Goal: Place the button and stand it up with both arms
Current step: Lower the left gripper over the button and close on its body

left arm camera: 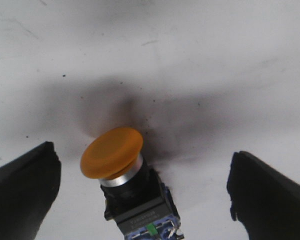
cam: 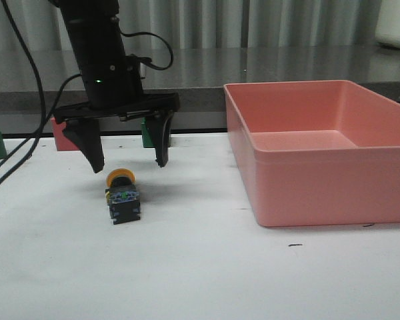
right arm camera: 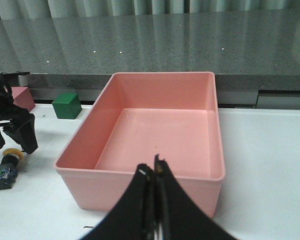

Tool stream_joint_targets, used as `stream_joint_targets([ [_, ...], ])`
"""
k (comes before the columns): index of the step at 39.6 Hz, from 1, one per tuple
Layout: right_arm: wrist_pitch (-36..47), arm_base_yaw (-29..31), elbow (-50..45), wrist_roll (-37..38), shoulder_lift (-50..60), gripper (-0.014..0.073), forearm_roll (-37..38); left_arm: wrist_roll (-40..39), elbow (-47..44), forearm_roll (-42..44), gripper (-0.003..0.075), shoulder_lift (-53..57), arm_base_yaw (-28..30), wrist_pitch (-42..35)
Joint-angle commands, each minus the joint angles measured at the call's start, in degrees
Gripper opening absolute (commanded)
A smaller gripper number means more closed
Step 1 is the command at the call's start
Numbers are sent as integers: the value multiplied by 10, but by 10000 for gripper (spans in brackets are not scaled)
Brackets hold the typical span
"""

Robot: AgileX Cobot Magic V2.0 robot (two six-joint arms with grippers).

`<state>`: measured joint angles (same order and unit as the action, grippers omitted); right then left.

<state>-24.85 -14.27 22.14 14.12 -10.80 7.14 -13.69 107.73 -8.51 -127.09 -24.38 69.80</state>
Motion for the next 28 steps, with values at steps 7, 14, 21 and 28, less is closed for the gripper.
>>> stream_joint_targets([
  [7, 50, 4, 14, -4, -6, -71, 10, -13, 16, -10, 638, 28, 12, 30],
  [14, 50, 4, 14, -4, -6, -71, 10, -14, -2, -14, 638, 26, 16, 30],
  [21, 50, 4, 14, -4, -6, -71, 10, -14, -10, -24, 638, 18, 15, 30],
  [28, 50, 4, 14, -4, -6, -71, 10, -14, -10, -43, 629, 5, 15, 30],
])
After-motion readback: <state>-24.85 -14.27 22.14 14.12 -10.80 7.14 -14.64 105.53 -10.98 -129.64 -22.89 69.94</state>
